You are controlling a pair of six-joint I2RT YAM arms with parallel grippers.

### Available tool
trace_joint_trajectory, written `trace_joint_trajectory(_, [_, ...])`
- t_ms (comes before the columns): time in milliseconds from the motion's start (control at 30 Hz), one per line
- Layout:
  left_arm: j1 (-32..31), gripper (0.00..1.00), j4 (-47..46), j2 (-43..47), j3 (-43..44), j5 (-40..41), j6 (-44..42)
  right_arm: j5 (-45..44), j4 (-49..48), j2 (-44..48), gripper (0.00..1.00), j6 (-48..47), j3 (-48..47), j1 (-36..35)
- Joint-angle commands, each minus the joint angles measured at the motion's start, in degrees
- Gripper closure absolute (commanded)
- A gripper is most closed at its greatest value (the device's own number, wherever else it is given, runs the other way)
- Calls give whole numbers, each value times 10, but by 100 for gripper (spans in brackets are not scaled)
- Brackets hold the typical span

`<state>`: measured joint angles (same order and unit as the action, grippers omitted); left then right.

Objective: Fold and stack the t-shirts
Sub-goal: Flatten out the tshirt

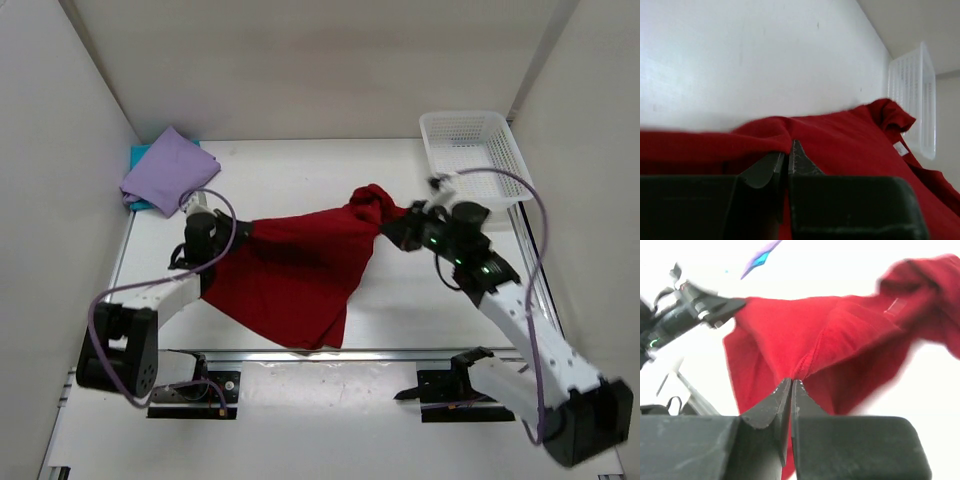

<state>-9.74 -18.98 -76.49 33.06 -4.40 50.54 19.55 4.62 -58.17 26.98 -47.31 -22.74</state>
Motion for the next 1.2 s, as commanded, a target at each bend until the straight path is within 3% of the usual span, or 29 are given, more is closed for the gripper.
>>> trace_joint_trajectory(0, [-42, 89, 9, 83, -76, 16, 19, 45, 77, 115, 100, 35, 118, 146])
trace_joint_trajectory(67, [-79, 87, 43, 133, -86, 43, 10, 117, 78, 145, 100, 44, 156, 265])
trace_joint_trajectory(133, [-108, 86, 60, 174, -98, 81, -1, 107, 84, 141, 100, 42, 144, 289])
trace_joint_trajectory(267, [-89, 86, 61, 251, -128, 63, 7, 115, 62, 103, 100, 62, 87, 171])
trace_joint_trajectory(333, [-78, 86, 75, 272, -127, 54, -1, 74, 94, 105, 100, 45, 43, 95])
trace_joint_trajectory(433, [-80, 87, 81, 263, -119, 49, -14, 11, 157, 163, 100, 29, -5, 36])
trace_joint_trajectory(567, [-90, 87, 66, 245, -121, 46, -10, -50, 271, 225, 100, 14, -87, 25])
trace_joint_trajectory(667, [-120, 87, 53, 242, -135, 58, -5, -120, 316, 227, 100, 7, -86, 35])
trace_joint_trajectory(833, [-140, 88, 31, 206, -143, 51, 0, -6, 199, 103, 100, 2, 6, 137])
trace_joint_trajectory(967, [-155, 87, 10, 178, -154, 59, 6, -55, 118, -15, 100, 5, 56, 193])
trace_joint_trajectory(1033, [-156, 88, 2, 154, -154, 62, 4, -39, 69, -78, 100, 8, 50, 223])
trace_joint_trajectory(1167, [-181, 89, -29, 95, -162, 62, 24, -18, -41, -229, 100, 31, 28, 218])
